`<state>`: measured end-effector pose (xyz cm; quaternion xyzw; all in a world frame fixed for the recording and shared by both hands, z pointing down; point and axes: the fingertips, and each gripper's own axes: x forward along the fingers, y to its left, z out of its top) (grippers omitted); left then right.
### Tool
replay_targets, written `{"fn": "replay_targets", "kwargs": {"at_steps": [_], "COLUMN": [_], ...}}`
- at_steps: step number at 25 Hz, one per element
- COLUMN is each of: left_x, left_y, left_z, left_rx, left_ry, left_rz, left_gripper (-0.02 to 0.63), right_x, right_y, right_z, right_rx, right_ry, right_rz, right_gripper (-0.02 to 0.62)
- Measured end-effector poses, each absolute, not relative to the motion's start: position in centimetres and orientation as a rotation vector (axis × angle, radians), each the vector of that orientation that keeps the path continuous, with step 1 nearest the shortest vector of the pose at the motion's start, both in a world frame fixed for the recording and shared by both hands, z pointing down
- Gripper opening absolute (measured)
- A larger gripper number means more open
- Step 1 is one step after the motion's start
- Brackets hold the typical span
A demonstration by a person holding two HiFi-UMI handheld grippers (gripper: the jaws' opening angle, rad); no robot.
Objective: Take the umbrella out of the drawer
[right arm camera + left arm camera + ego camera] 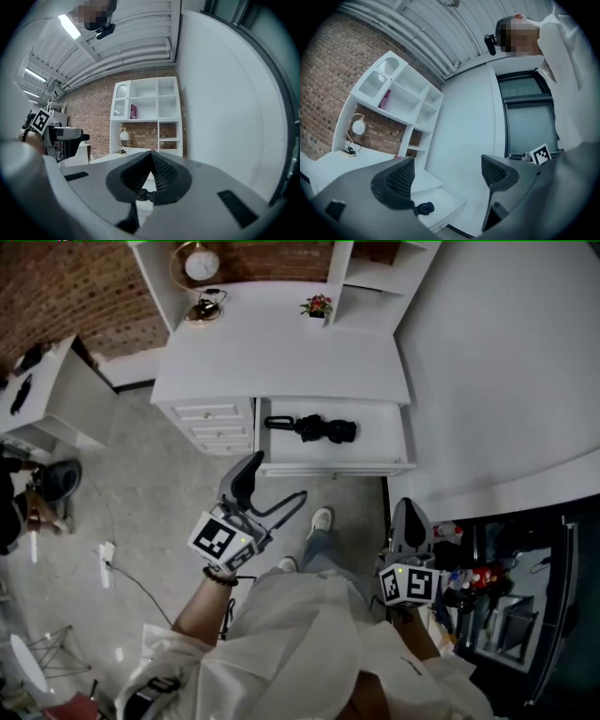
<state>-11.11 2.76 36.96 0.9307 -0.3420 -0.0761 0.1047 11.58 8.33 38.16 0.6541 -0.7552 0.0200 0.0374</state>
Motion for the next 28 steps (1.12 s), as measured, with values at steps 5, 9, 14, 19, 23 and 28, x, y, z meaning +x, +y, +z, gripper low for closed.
{"fn": "replay_targets", "kwargs": {"at_steps": [5, 9, 14, 19, 23, 28], "left_x": [-9.2, -6.5, -3.3, 0.1, 2.2, 3.5], "left_y": [-2.3, -6.9, -12.7, -17.3, -19.9, -21.4], "left_z": [37.3, 38.0, 39.0, 40.4, 41.3, 43.8], "left_rx": [2.745, 2.726, 2.706, 2.714, 2.709, 2.711], "left_ry": [-1.033, -1.036, -1.052, -1.072, -1.074, -1.055], "left_rz": [-0.201, -0.172, -0.121, -0.035, 0.018, 0.104], "left_gripper": [0.425, 0.425, 0.425, 0.425, 0.425, 0.425], "right_x": [12.7, 14.4, 16.3, 17.5, 17.7, 16.8], "right_y": [2.6, -2.3, -8.1, -12.9, -15.7, -17.5], "right_z": [38.9, 39.9, 41.4, 43.6, 45.5, 47.7], "right_rx": [1.957, 1.912, 1.84, 1.731, 1.651, 1.551], "right_ry": [-2.364, -2.387, -2.405, -2.449, -2.474, -2.497], "right_rz": [0.082, 0.123, 0.17, 0.236, 0.272, 0.29], "right_gripper": [0.017, 0.017, 0.017, 0.017, 0.017, 0.017]}}
